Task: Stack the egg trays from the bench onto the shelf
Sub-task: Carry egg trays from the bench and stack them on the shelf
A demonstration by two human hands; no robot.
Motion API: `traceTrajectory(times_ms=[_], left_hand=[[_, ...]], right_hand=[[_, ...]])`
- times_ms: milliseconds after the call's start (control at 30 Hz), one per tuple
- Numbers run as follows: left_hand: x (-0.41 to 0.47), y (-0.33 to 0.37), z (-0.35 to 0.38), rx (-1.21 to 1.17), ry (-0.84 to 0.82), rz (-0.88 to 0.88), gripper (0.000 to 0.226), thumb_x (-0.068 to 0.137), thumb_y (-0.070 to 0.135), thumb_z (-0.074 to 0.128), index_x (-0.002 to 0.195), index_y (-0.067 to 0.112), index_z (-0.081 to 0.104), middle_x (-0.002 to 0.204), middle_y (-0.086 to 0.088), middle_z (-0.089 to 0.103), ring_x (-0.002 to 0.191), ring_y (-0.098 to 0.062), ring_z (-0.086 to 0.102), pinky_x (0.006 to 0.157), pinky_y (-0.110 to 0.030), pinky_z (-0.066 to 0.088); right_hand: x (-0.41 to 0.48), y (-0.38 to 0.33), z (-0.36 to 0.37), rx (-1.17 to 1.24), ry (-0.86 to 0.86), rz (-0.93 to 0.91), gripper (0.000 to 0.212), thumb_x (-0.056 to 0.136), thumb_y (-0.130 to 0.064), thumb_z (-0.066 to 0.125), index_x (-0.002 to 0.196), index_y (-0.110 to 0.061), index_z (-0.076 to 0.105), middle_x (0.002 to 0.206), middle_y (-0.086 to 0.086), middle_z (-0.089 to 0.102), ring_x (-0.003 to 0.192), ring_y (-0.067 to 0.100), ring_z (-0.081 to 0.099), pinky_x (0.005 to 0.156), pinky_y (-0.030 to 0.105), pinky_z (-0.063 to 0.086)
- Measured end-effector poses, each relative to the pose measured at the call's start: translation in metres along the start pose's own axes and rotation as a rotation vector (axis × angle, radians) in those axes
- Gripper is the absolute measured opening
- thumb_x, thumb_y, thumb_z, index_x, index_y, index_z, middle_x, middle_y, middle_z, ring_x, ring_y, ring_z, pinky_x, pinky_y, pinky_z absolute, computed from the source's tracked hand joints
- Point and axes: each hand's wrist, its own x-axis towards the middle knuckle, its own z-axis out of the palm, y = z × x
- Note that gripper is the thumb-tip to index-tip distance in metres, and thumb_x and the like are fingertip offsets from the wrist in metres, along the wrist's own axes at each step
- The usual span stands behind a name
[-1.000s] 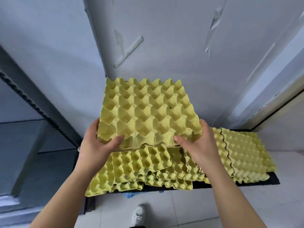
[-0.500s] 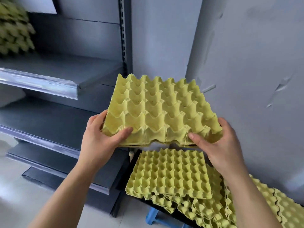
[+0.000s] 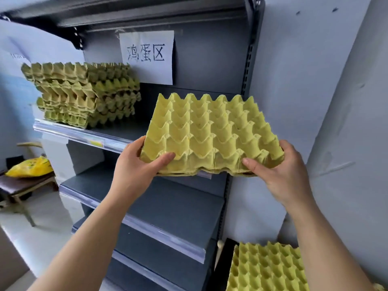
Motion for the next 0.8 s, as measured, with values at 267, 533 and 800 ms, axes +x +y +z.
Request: traceTrajectory(times_ms=[267, 533, 800], left_hand=[[0.092, -0.053, -0.047, -0.065, -0.074, -0.065, 0.022, 0.078, 0.039, 0.076, 0.096, 0.038, 0.064, 0.086, 0.023, 0.072, 0.079, 0.002, 0.068, 0.066, -0.010, 0.046], [0.171, -0.106, -0.058, -0.030, -0.099, -0.089, 0.019, 0.079, 0.040, 0.073, 0.088, 0.042, 0.056, 0.077, 0.026, 0.070, 0.075, 0.007, 0.066, 0.071, -0.017, 0.046], [0.213, -0.154, -0.067, -0.023, -0.211, -0.111, 0.024, 0.078, 0.044, 0.071, 0.097, 0.037, 0.058, 0.082, 0.027, 0.070, 0.080, 0.004, 0.067, 0.079, -0.019, 0.049]], right_hand=[[0.050, -0.034, 0.094, -0.057, -0.057, -0.004, 0.094, 0.045, -0.077, 0.068, 0.121, -0.024, 0.051, 0.119, -0.001, 0.057, 0.107, 0.017, 0.057, 0.090, 0.040, 0.051], [0.090, -0.030, 0.157, -0.168, -0.135, 0.020, 0.075, 0.048, -0.075, 0.063, 0.105, -0.027, 0.054, 0.104, -0.001, 0.061, 0.083, 0.015, 0.061, 0.073, 0.036, 0.053], [0.088, -0.042, 0.198, -0.478, -0.098, 0.022, 0.067, 0.067, -0.064, 0.069, 0.113, -0.019, 0.049, 0.103, 0.000, 0.049, 0.081, 0.015, 0.052, 0.065, 0.029, 0.041]])
